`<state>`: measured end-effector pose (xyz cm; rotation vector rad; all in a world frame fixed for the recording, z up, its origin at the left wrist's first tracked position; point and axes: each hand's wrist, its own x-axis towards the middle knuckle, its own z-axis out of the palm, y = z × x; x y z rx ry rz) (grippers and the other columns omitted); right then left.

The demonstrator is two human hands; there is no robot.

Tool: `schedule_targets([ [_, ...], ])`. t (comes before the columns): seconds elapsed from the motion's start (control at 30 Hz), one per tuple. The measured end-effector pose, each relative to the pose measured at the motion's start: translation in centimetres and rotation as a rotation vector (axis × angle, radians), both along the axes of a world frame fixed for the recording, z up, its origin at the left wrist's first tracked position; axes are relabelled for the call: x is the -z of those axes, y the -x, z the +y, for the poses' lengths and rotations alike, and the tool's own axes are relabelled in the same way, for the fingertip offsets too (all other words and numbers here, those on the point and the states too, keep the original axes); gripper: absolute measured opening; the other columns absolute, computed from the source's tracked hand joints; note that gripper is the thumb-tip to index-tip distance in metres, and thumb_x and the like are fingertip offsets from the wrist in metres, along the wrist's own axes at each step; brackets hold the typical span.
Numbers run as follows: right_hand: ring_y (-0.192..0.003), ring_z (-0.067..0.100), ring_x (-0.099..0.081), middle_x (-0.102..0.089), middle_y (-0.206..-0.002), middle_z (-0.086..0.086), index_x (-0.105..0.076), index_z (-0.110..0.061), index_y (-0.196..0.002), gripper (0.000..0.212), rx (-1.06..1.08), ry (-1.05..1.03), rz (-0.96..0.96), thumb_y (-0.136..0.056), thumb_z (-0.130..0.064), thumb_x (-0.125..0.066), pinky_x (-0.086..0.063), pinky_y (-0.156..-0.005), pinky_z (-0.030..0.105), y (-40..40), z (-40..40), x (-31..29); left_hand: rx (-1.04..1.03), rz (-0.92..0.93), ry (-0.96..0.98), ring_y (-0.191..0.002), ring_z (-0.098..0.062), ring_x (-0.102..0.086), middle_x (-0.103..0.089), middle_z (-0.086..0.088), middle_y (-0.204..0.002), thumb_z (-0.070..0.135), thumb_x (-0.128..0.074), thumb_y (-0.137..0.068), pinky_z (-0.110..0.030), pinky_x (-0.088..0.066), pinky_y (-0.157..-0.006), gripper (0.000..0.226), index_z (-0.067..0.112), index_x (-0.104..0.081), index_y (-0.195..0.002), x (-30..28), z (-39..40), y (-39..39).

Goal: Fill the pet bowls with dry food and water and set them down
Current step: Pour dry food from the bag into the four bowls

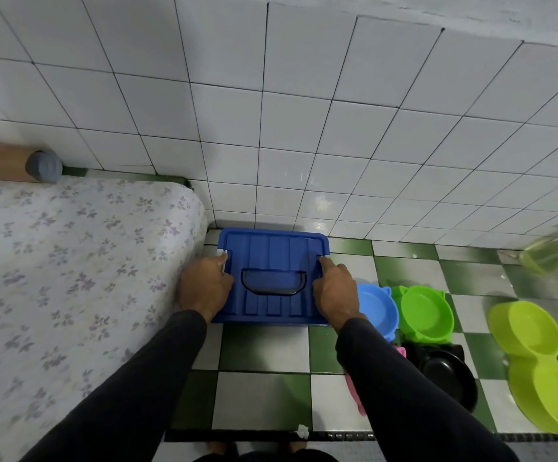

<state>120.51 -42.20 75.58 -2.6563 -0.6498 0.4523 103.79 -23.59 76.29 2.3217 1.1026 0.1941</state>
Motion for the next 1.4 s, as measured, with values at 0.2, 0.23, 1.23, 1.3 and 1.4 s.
schedule_targets([
  [0.2, -0.089, 0.03, -0.059, -0.06, -0.107, 0.018, -0.042, -0.012, -0.133, 0.034, 0.025, -0.046, 0.046, -0.1, -0.01, -0.048, -0.051, -0.076, 0.04, -0.2, -0.3, -0.3, -0.057, -0.091, 0.035, -0.075, -0.018, -0.058, -0.067, -0.006, -0.09, 0.011, -0.063, -0.096, -0.027, -0.045, -0.063, 0.046, 0.014, -0.061, -0.142, 0.4, -0.3, 0.0],
  [0.23, -0.087, 0.031, -0.06, -0.061, -0.104, 0.019, -0.041, -0.011, -0.132, 0.033, 0.057, -0.084, 0.071, -0.099, -0.008, -0.047, -0.051, -0.073, 0.041, -0.3, -0.4, -0.4, -0.063, -0.107, 0.037, -0.071, -0.019, -0.058, -0.064, -0.004, -0.083, 0.01, -0.063, -0.096, -0.028, -0.046, -0.061, 0.044, 0.013, -0.062, -0.14, 0.4, -0.3, 0.0],
  [1.23, -0.087, 0.026, -0.063, -0.066, -0.108, 0.015, -0.059, -0.009, -0.128, 0.034, 0.474, -0.394, 0.341, -0.096, 0.001, -0.053, -0.048, -0.056, 0.024, -3.3, -1.7, 1.4, -0.392, -0.319, 0.359, -0.126, -0.026, -0.057, -0.06, -0.011, -0.14, 0.004, -0.057, -0.101, -0.04, -0.051, -0.104, 0.037, 0.011, -0.056, -0.138, 2.3, 0.3, 0.7],
  [1.3, -0.09, 0.027, -0.064, -0.066, -0.111, 0.016, -0.059, -0.009, -0.126, 0.032, 0.478, -0.412, 0.364, -0.097, 0.0, -0.051, -0.048, -0.057, 0.025, -3.3, -1.9, 1.5, -0.363, -0.299, 0.314, -0.124, -0.026, -0.059, -0.061, -0.012, -0.138, 0.01, -0.06, -0.101, -0.038, -0.051, -0.102, 0.036, 0.011, -0.058, -0.137, 2.1, 0.2, 0.8],
  [1.4, -0.088, 0.023, -0.062, -0.068, -0.112, 0.014, -0.058, -0.008, -0.129, 0.029, 0.414, -0.377, 0.261, -0.1, -0.008, -0.053, -0.048, -0.064, 0.024, -2.9, -1.6, 1.2, -0.348, -0.272, 0.201, -0.119, -0.028, -0.06, -0.062, -0.014, -0.131, 0.01, -0.062, -0.1, -0.04, -0.052, -0.101, 0.034, 0.008, -0.06, -0.134, 1.7, -0.2, 0.7],
])
